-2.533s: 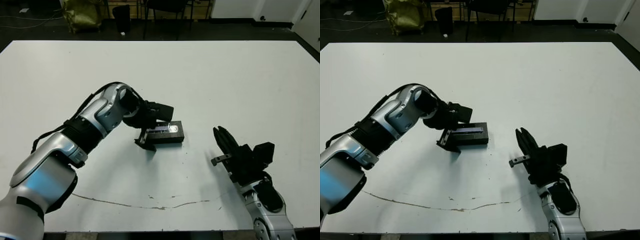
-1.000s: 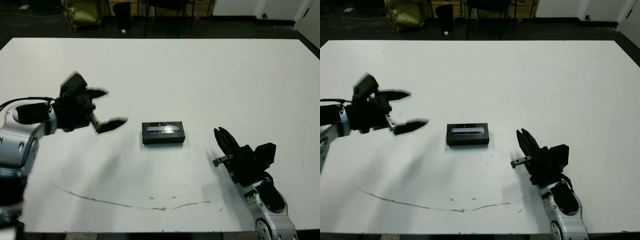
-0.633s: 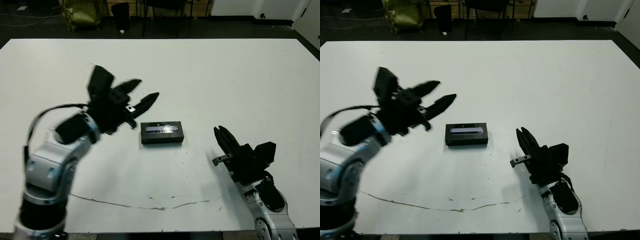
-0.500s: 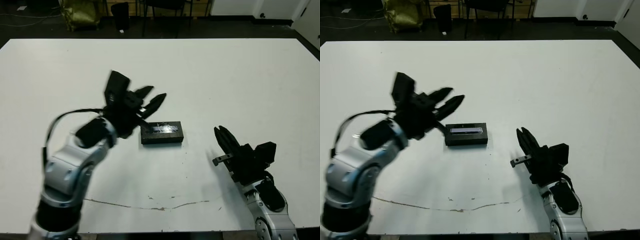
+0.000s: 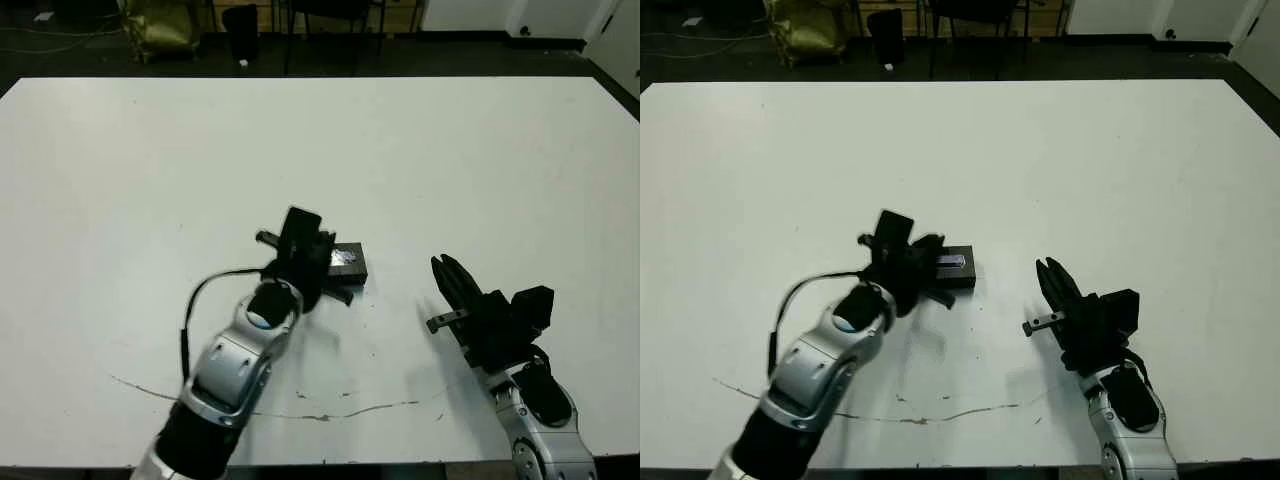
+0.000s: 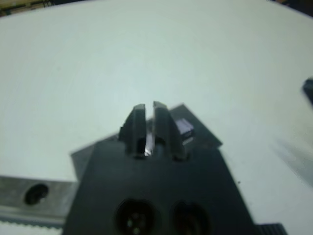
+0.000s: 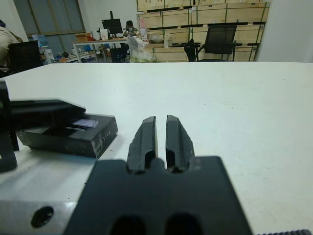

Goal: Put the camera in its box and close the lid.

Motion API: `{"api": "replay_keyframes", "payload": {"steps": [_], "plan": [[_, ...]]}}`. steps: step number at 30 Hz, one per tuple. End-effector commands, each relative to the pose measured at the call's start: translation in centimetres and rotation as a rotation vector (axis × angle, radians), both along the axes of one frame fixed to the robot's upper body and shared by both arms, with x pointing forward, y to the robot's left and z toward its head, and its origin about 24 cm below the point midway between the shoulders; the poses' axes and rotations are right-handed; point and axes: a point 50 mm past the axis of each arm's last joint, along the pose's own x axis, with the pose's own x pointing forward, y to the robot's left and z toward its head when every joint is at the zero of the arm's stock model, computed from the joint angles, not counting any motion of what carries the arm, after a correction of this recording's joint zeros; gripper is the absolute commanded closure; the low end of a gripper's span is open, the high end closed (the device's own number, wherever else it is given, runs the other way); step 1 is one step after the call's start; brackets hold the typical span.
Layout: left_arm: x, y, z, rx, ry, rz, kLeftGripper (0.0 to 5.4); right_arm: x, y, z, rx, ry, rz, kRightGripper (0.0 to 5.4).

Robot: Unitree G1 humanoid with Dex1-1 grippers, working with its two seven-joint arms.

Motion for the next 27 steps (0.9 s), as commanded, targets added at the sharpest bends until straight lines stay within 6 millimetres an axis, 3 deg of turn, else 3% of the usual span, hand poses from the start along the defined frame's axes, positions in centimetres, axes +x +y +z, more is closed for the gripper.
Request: {"api": "replay_keyframes", "payload": {"steps": [1,10,18,23,27], "plan": [[-0.9,0.7,-2.4,0.045,0.080,0.019,5.39,-0.1,-0.4,-0.5,-0.007,0.017,-0.008,5.40],[-2.9,1.7,-5.4,0.104,0.160,0.007,5.39,0.0,-0.4,-0.5,0.002,0.013,-0.008,5.40],[-2.7,2.2,-5.7,0.118,0.170,0.032,5.39,0.0,-0.3,-0.5,0.002,0.015,-0.001,5.40],[-1.8,2.7,-3.3,0.022,0.088,0.051,5.39,0.0,-0.3,-0.4,-0.010,0.017,-0.008,5.40],[-1.3,3.5,1.9,-0.119,-0.105,0.028,5.39,0.0,-0.4,-0.3,-0.018,0.010,-0.024,5.40]]}}
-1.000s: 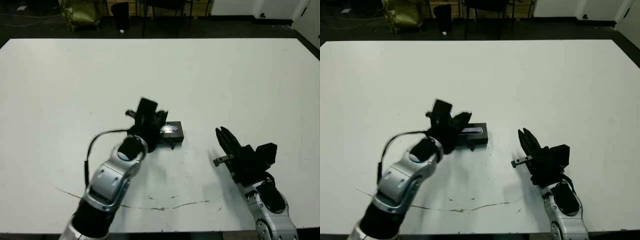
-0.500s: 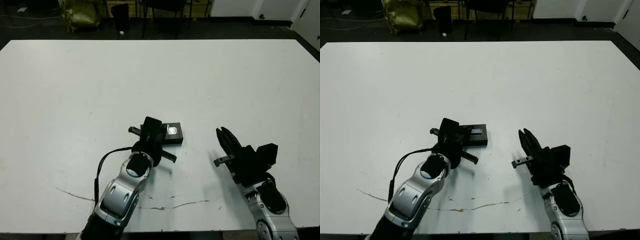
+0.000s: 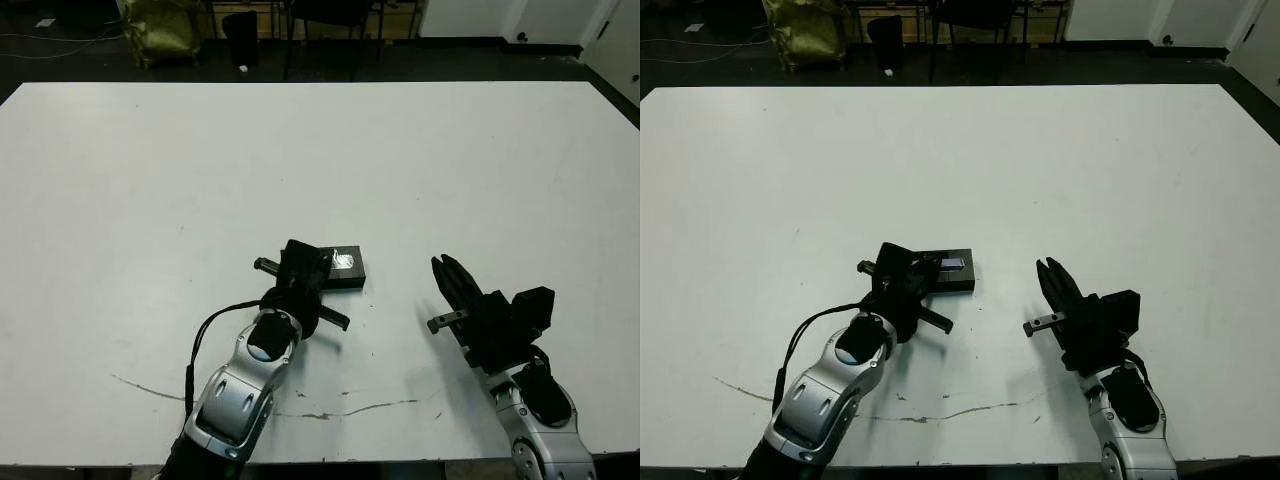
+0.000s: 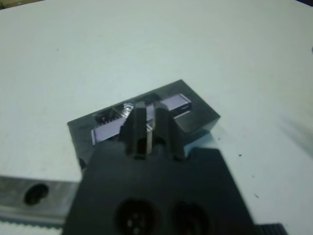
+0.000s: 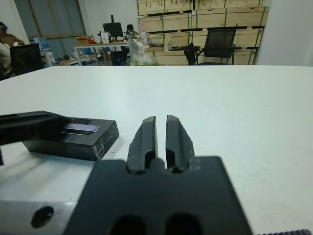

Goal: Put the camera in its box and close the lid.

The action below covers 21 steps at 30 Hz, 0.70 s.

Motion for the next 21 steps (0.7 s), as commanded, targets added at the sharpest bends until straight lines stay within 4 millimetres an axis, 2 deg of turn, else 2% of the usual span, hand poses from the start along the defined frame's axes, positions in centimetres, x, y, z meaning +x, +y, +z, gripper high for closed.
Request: {"api": "replay_keyframes", "payload": {"steps": [1,4,6,10,16,21], "plan": [[-0.1,1.3,3.0,-0.074,-0.130,-0.025,5.39,-0.1,-0.3,-0.3,-0.019,0.011,-0.021,5.40],[-0.7,2.7,6.6,-0.134,-0.267,-0.070,5.39,0.0,-0.3,-0.1,-0.007,-0.007,-0.029,5.40],[-1.4,3.7,8.2,-0.170,-0.339,-0.082,5.39,0.0,-0.3,0.3,0.010,-0.011,-0.033,5.40],[-2.5,6.4,10.1,-0.172,-0.462,-0.039,5.39,0.1,-0.5,1.5,0.040,-0.049,-0.029,5.40],[-3.2,10.7,10.0,-0.230,-0.494,0.126,5.39,0.2,-0.8,3.4,0.058,-0.088,-0.076,5.40],[-3.7,13.2,8.0,-0.225,-0.450,0.279,5.39,0.8,-1.0,3.9,0.063,-0.099,-0.134,5.40]]}}
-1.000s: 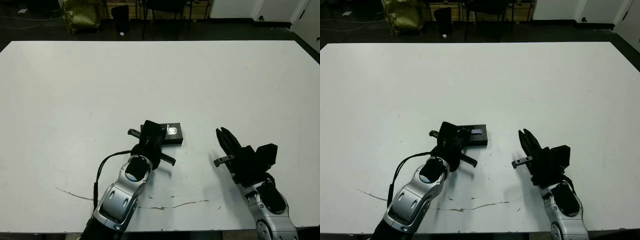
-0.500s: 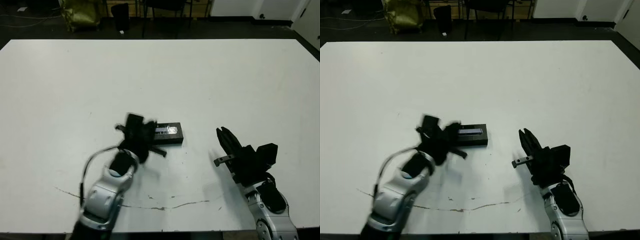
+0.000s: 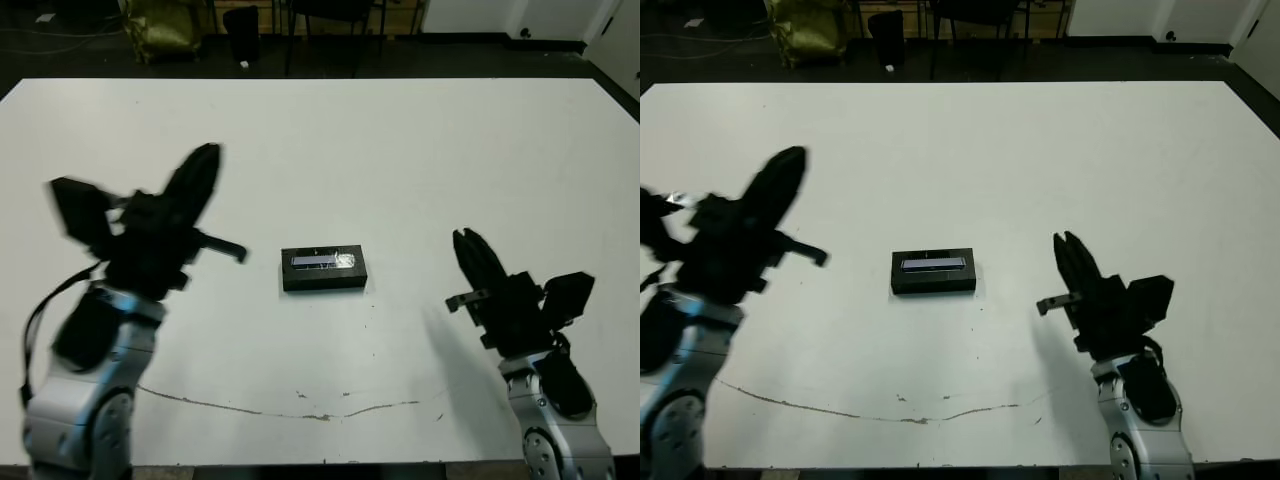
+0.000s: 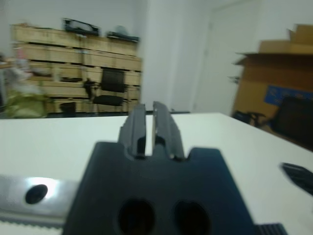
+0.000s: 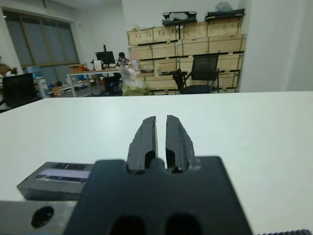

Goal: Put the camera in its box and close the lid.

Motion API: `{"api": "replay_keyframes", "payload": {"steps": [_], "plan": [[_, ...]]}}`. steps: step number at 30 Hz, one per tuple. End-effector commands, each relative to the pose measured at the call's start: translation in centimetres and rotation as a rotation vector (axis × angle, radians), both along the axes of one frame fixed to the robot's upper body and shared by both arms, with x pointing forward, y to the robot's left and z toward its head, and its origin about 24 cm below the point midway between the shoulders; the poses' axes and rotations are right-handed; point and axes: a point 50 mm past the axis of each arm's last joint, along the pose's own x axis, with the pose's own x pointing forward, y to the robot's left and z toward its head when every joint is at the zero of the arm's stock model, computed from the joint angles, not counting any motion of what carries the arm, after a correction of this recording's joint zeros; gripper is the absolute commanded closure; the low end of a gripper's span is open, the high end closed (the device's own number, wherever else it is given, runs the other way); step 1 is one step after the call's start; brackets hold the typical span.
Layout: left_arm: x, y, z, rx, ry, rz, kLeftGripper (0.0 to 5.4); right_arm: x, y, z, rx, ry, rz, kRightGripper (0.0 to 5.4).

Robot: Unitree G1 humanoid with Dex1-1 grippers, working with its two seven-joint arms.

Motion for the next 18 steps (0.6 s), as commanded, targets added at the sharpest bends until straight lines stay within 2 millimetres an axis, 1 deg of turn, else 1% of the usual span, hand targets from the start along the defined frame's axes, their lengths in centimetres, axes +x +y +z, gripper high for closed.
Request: {"api": "replay_keyframes", "payload": {"steps": [1,5,9,13,18], "plan": [[-0.2,1.8,-2.5,-0.005,0.082,0.118,5.39,0.5,-0.4,-0.3,0.005,0.031,-0.062,5.40],[-0.3,3.0,-5.1,0.003,0.127,0.238,5.39,1.0,-0.4,-0.4,0.001,0.050,-0.130,5.40],[-0.3,3.4,-7.6,-0.053,0.177,0.310,5.39,1.3,-0.2,-0.6,-0.015,0.072,-0.166,5.40],[-0.4,3.3,-8.6,-0.077,0.196,0.316,5.39,1.4,0.0,-0.7,-0.026,0.084,-0.169,5.40],[-0.4,3.1,-8.8,-0.060,0.193,0.314,5.39,1.2,0.4,-0.8,-0.001,0.101,-0.167,5.40]]}}
